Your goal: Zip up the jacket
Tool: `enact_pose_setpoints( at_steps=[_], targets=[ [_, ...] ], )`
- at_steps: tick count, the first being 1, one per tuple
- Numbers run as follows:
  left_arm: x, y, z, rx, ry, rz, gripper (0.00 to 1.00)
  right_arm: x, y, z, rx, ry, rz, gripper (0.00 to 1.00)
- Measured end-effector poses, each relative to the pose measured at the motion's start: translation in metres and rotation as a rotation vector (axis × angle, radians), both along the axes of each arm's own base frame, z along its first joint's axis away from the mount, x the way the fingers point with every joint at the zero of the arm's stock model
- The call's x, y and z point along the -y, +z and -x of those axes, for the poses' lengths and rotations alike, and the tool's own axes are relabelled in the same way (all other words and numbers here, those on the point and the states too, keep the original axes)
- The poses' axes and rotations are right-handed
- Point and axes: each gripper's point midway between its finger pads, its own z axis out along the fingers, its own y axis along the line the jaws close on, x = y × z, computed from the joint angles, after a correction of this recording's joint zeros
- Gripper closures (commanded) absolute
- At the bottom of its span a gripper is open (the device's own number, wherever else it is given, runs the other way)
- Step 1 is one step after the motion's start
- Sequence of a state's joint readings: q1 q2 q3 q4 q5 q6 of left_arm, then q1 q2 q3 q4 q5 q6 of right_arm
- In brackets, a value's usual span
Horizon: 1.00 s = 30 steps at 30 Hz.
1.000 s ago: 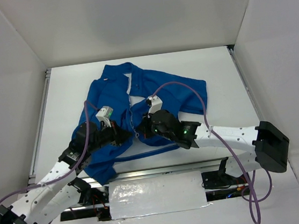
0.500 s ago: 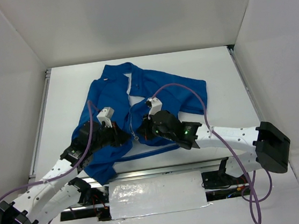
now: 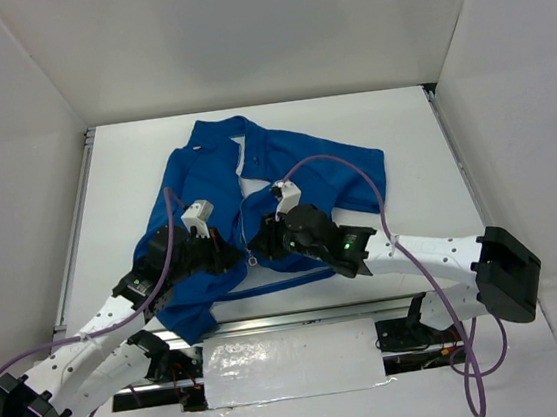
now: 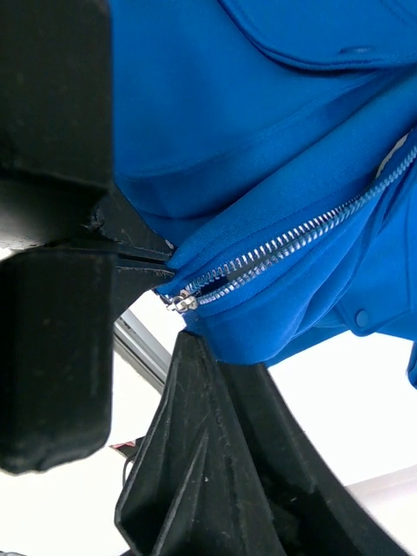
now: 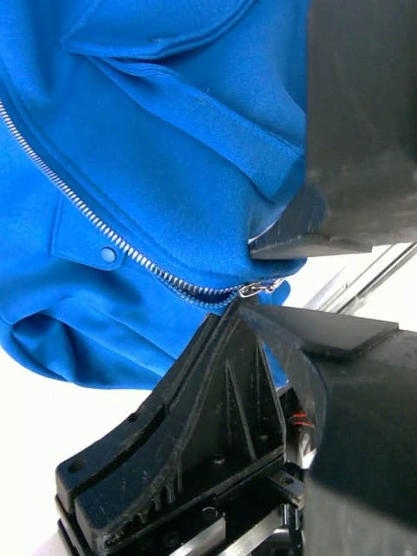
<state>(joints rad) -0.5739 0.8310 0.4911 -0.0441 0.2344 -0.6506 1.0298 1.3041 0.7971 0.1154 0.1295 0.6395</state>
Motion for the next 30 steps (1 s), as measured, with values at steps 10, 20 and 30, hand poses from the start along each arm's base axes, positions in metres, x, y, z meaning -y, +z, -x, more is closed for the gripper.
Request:
enact_pose_setpoints(
  at_steps=[10,20,30],
  targets=[
    [0.003,0.0,0.002,-0.004,-0.019,0.008,1.0,0.012,0.012,-0.016,0.016,-0.033,-0.022,0.23],
    [0.004,-0.002,0.003,-0.014,-0.029,0.007,1.0,0.018,0.031,0.015,0.041,0.083,-0.153,0.17],
    [0.004,-0.003,0.004,-0.018,-0.032,0.006,1.0,0.016,-0.035,0.056,-0.103,0.24,-0.182,0.2]
  ],
)
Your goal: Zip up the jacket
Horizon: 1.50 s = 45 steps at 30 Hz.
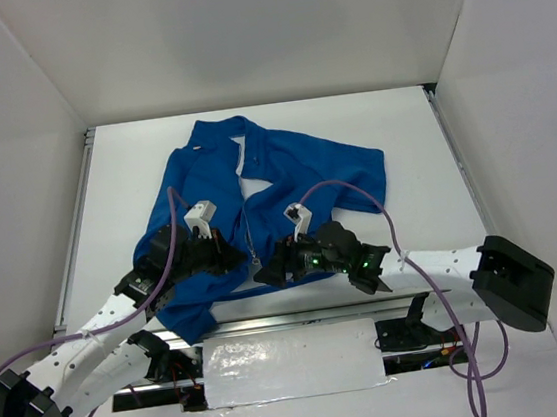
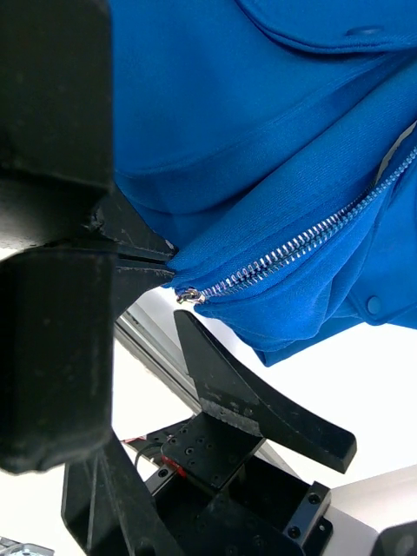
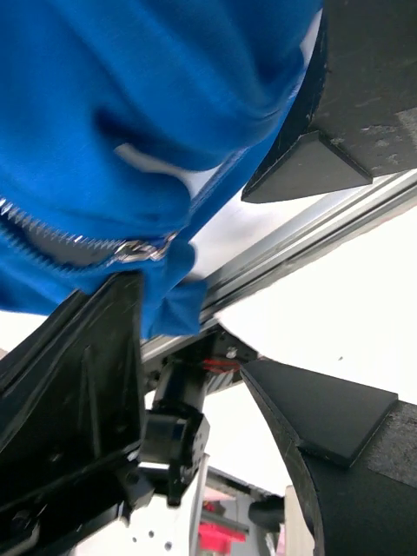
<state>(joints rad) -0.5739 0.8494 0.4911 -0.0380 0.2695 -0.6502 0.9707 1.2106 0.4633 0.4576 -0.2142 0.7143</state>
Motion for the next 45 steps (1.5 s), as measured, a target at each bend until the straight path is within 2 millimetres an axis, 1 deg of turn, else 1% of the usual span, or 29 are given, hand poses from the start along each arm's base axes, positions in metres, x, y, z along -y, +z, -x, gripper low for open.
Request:
enact_pose_setpoints(
  at_steps=[4,7,16,23,27,35,41,45],
  targets=[
    [0.0,0.0,0.0,-0.001,-0.002,0.001,1.0,-0.007,0.006,-0.004,0.019,0.001,-0.042,0.2],
    [0.001,0.0,0.001,-0.003,-0.006,0.001,1.0,-0.012,0.007,-0.007,0.031,0.0,-0.059,0.2],
    [0.001,0.0,0.001,-0.004,-0.008,0.002,1.0,-0.016,-0.011,-0.015,0.03,-0.018,-0.03,0.2],
    [0.002,0.001,0.002,0.0,-0.015,0.008,1.0,-0.021,-0.003,-0.016,0.054,-0.011,-0.067,0.23],
    [0.002,0.002,0.001,0.002,-0.015,0.01,1.0,-0.023,0.0,-0.015,0.062,-0.007,-0.081,0.3],
    [0.002,0.002,0.001,0.002,-0.015,0.01,1.0,-0.024,-0.001,-0.015,0.047,-0.017,-0.082,0.44],
    [0.002,0.002,0.001,0.002,-0.015,0.01,1.0,-0.023,-0.004,-0.015,0.004,-0.056,-0.088,0.48],
    [0.002,0.002,0.001,0.002,-0.015,0.01,1.0,-0.024,-0.006,-0.013,-0.014,-0.069,-0.087,0.54]
  ],
)
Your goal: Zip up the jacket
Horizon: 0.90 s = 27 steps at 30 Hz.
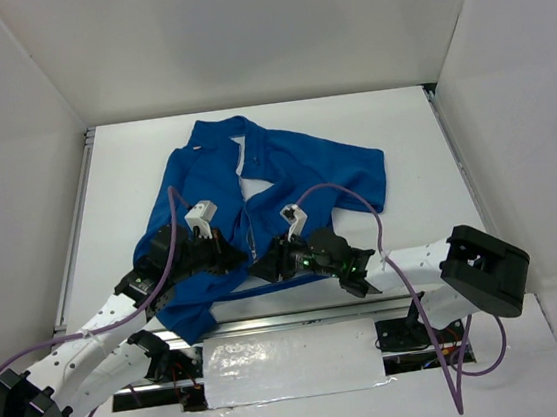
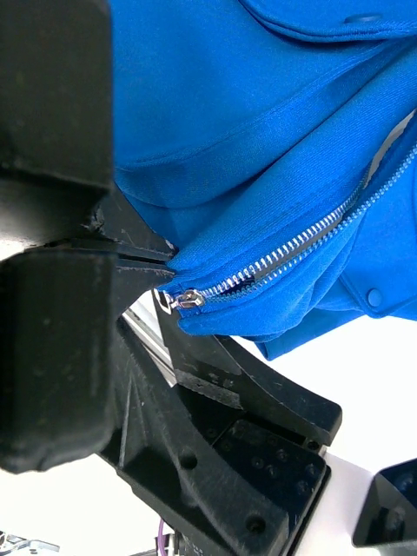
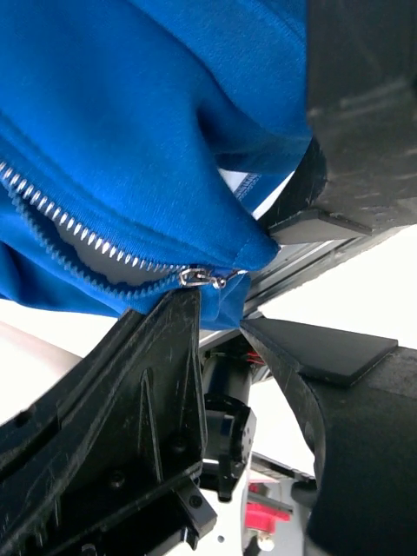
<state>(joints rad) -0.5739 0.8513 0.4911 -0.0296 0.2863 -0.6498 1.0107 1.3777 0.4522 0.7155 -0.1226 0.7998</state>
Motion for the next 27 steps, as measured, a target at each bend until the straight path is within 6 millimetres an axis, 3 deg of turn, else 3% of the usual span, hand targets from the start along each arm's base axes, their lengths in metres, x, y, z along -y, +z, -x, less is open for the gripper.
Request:
enact_pose_setpoints(
  at_steps=[8,23,27],
  targets=[
    [0.0,0.0,0.0,0.0,0.0,0.0,1.0,0.002,-0.008,-0.003,-0.041,-0.06,0.021,0.65],
    [0.0,0.0,0.0,0.0,0.0,0.0,1.0,0.003,-0.012,0.0,-0.095,-0.097,0.028,1.0],
    [0.0,0.0,0.0,0.0,0.0,0.0,1.0,0.004,-0.007,0.0,-0.105,-0.109,0.02,1.0]
  ],
)
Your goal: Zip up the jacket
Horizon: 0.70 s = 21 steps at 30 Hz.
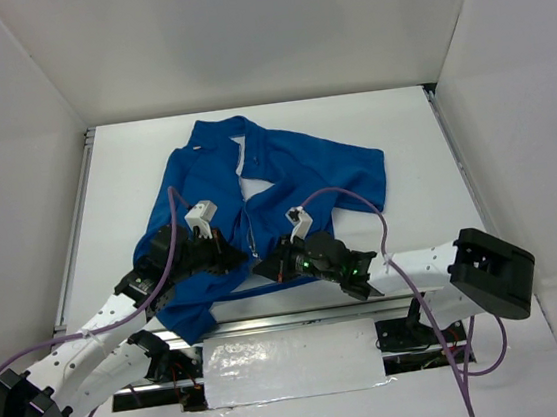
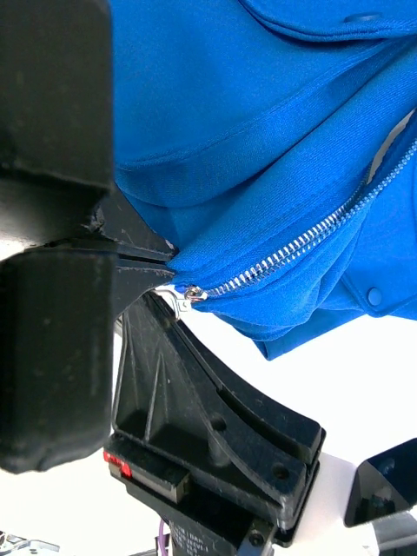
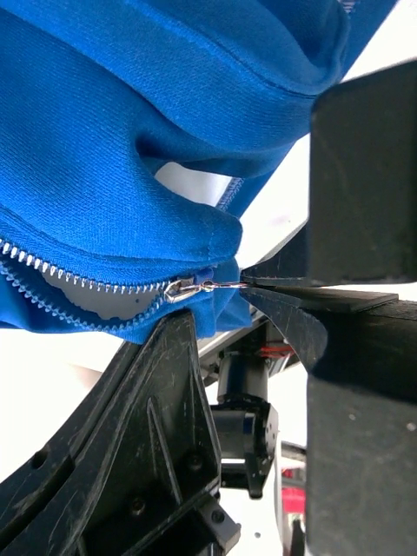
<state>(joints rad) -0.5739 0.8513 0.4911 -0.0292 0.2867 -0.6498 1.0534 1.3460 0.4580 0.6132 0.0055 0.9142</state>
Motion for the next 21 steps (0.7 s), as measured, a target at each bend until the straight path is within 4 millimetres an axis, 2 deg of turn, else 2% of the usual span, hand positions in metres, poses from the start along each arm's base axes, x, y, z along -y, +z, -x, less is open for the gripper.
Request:
enact_pose_setpoints(
  at_steps=[6,11,14,21],
  targets=[
    [0.0,0.0,0.0,0.0,-0.001,0.001,1.0,0.0,0.013,0.002,-0.026,-0.01,-0.024,1.0],
    [0.003,0.003,0.0,0.009,-0.013,0.014,1.0,-0.011,0.036,0.006,-0.069,0.032,-0.063,1.0],
    [0.006,0.008,-0.001,0.024,-0.025,0.03,1.0,-0.012,0.041,0.008,-0.11,0.061,-0.088,1.0],
    [0.006,0.009,0.0,0.027,-0.03,0.035,1.0,-0.007,0.044,-0.011,-0.248,0.083,-0.167,1.0]
  ],
)
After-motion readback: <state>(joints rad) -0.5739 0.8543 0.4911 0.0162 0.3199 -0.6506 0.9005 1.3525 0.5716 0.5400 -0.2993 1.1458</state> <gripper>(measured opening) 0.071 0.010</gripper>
